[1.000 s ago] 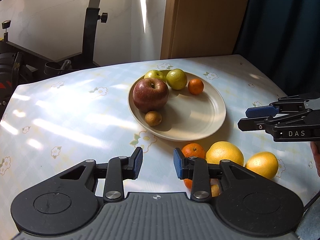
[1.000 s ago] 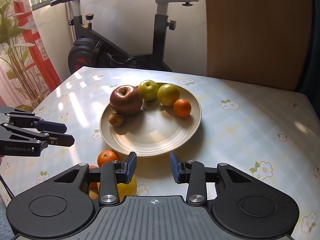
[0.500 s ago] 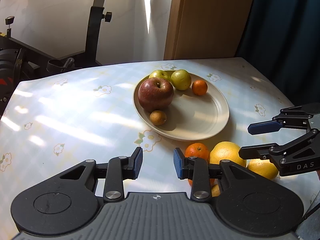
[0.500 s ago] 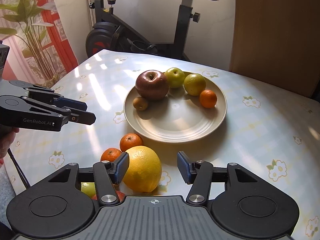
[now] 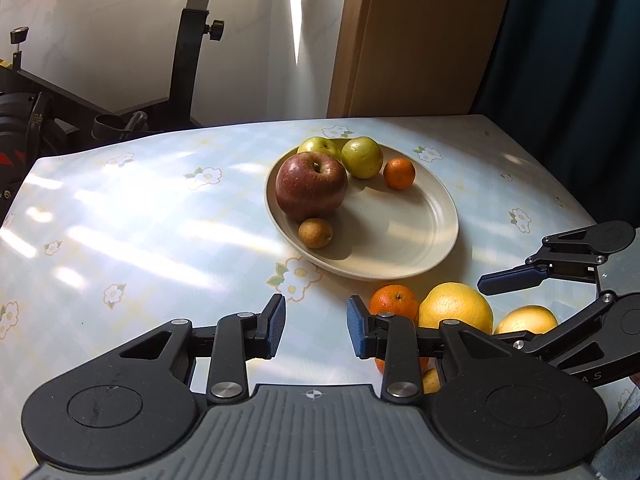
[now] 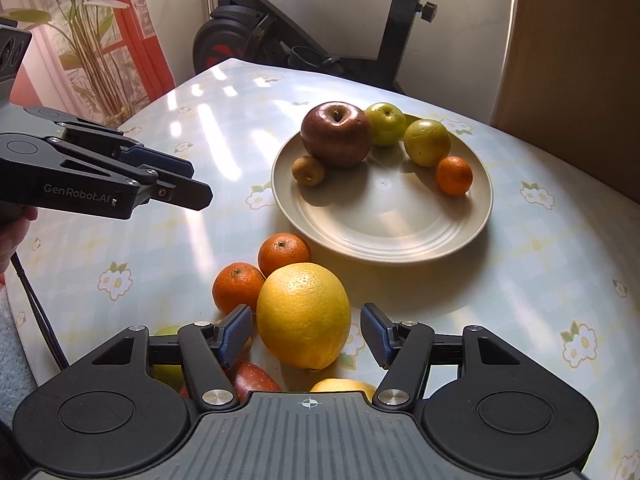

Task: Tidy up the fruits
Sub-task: 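Close the left tool on the large yellow pomelo while the right tool clamps its side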

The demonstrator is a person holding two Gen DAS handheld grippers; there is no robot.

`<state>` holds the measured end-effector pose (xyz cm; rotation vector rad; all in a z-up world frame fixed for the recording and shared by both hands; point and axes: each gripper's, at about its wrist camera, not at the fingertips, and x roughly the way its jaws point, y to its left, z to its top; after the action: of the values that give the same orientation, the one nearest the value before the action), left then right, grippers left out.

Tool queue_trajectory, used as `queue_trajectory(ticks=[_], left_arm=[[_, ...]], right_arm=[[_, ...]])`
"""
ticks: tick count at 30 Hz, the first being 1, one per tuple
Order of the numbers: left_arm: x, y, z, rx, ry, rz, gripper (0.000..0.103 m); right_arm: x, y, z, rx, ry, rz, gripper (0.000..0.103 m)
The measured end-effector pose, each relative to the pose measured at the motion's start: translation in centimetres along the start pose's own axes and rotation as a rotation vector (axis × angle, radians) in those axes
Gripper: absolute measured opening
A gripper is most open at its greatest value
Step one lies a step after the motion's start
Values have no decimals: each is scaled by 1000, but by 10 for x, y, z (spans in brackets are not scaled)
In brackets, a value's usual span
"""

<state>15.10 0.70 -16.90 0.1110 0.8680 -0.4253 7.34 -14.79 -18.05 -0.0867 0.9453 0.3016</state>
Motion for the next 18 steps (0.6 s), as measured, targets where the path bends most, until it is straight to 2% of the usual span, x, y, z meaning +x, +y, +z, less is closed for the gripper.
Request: queue_trajectory(ticks=[8, 10, 13, 18], left_arm=[[2, -2, 1, -10, 1, -16, 35], [2, -4, 2, -5, 0, -21, 35], [3, -6, 4, -4, -2, -35, 35], [9, -13, 7, -5, 0, -64, 35]], right_arm=[[8, -5, 2, -14, 27, 23, 55], [8, -6, 3, -22, 24, 39, 51], [8, -9, 3, -19, 22, 47, 51], [5, -21, 0, 8, 8, 31, 50]])
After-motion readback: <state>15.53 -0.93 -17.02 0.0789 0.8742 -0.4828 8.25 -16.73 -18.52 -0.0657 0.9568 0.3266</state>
